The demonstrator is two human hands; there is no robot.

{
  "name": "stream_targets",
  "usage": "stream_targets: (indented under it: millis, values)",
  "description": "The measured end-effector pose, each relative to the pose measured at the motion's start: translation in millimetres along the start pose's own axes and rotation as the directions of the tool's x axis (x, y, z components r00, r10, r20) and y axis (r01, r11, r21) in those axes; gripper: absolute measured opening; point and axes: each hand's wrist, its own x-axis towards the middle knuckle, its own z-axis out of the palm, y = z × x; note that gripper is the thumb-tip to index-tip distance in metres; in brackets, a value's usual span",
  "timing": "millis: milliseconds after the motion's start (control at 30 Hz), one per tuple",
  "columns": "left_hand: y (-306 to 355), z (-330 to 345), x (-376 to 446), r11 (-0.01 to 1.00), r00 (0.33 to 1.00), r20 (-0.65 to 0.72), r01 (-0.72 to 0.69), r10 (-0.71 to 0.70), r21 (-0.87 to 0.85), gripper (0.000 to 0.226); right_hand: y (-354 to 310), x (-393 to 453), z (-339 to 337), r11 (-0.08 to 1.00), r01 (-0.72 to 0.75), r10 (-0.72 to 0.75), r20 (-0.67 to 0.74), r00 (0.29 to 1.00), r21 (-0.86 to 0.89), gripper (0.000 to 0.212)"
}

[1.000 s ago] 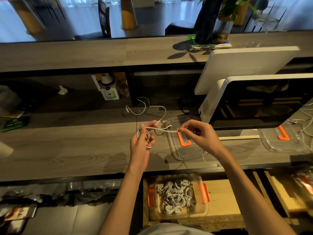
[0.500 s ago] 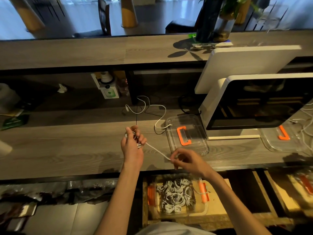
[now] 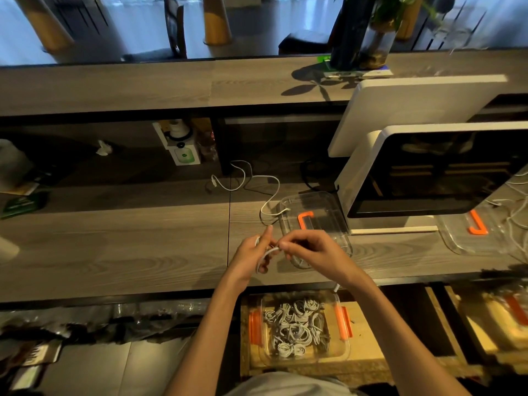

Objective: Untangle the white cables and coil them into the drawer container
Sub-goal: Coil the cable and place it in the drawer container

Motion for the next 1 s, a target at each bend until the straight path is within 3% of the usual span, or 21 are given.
stream_targets:
  millis: [100,167,300,400,533,667,767,900,1000]
  values:
    - [0,2,-4,0.981,0.969,0.231,0.121,-0.083,-0.153,0.072,3,5,-4,0.998,-0.007,0.000,-0.114,0.993,-0.061,0.017]
    - [-2,2,-4,0.954,0.931,0.362,0.146,-0.043,-0.260,0.079,5,9,-5,0.997,-0.019,0.005,-0.178,0.984,-0.079,0.018]
    - [4,2,-10,0.960,0.873,0.475,0.031,0.110,-0.278,0.077,7,11,-9,0.989,-0.021,-0.016,-0.245,0.969,-0.147,0.017]
    - [9,2,-13,0.973,0.916,0.380,-0.042,0.128,-0.227,0.062,8,10,-13,0.984,-0.027,-0.016,-0.235,0.972,-0.178,0.022]
    - [4,1,-8,0.967,0.981,0.125,-0.118,0.149,-0.226,0.061,17,7,-19,0.957,-0.093,0.049,-0.161,0.986,-0.275,0.023]
    - [-2,-7,-2,0.896,0.988,-0.082,-0.153,0.131,-0.417,0.047,21,-5,-26,0.957,-0.103,0.080,-0.096,0.992,-0.272,0.021]
    - [-6,-17,-1,0.835,0.982,-0.155,-0.176,0.111,-0.521,0.035,23,-14,-28,0.990,-0.102,0.087,-0.147,0.985,-0.100,0.024]
    - [-7,-16,-3,0.804,0.969,-0.235,-0.203,0.082,-0.558,0.040,28,-23,-21,0.981,-0.155,0.174,-0.175,0.969,0.120,0.028]
    - [-6,-15,-3,0.727,0.962,-0.271,-0.215,0.041,-0.652,0.042,38,-29,-9,0.946,-0.179,0.235,-0.193,0.953,0.270,0.028]
